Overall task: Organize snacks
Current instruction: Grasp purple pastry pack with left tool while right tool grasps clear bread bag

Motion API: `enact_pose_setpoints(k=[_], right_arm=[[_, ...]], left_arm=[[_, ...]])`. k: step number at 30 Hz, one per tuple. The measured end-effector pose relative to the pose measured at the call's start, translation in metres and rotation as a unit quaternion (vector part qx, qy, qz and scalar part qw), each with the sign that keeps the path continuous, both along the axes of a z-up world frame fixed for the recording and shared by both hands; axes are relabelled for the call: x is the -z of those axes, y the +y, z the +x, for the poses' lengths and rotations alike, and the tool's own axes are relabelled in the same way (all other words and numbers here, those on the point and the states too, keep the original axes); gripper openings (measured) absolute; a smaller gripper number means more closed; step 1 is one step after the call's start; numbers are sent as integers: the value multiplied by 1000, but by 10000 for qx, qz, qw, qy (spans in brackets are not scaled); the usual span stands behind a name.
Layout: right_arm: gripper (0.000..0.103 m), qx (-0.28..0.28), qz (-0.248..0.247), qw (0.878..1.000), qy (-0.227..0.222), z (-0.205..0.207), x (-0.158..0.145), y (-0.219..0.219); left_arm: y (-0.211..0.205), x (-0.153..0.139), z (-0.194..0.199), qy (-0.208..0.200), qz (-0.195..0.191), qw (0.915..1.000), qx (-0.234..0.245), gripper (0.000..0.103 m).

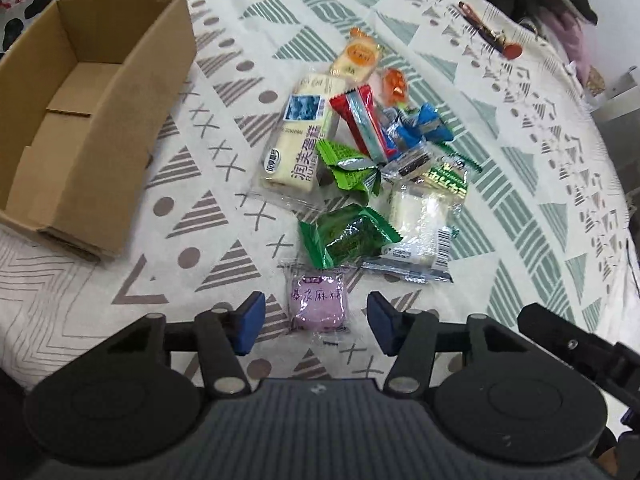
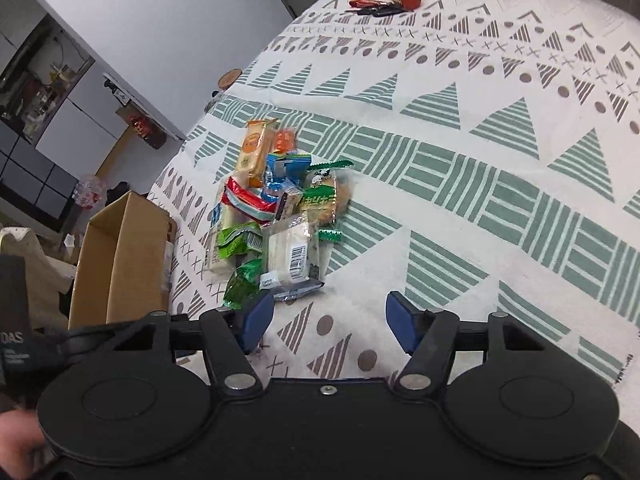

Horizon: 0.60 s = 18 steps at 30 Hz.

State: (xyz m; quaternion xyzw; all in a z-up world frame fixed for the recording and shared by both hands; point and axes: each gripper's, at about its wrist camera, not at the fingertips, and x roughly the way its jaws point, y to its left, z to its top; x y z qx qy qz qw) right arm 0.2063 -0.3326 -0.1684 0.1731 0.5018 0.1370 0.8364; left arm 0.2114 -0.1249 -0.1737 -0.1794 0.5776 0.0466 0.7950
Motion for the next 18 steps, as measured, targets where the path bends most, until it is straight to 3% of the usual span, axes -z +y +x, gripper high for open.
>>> enact_pose_setpoints(k=[5, 7, 18], right_arm=[[62, -95, 61, 9998, 137, 13, 11, 4], [62, -153, 18, 9997, 172, 18, 15, 7], [62, -288, 117, 9991, 299, 34, 27, 27]], left_arm=[[-4, 24, 13, 297, 71, 9995, -44, 49], [-5, 34, 17, 443, 30, 9990, -55, 35], [1, 25, 21, 465, 221, 9987, -41, 31]])
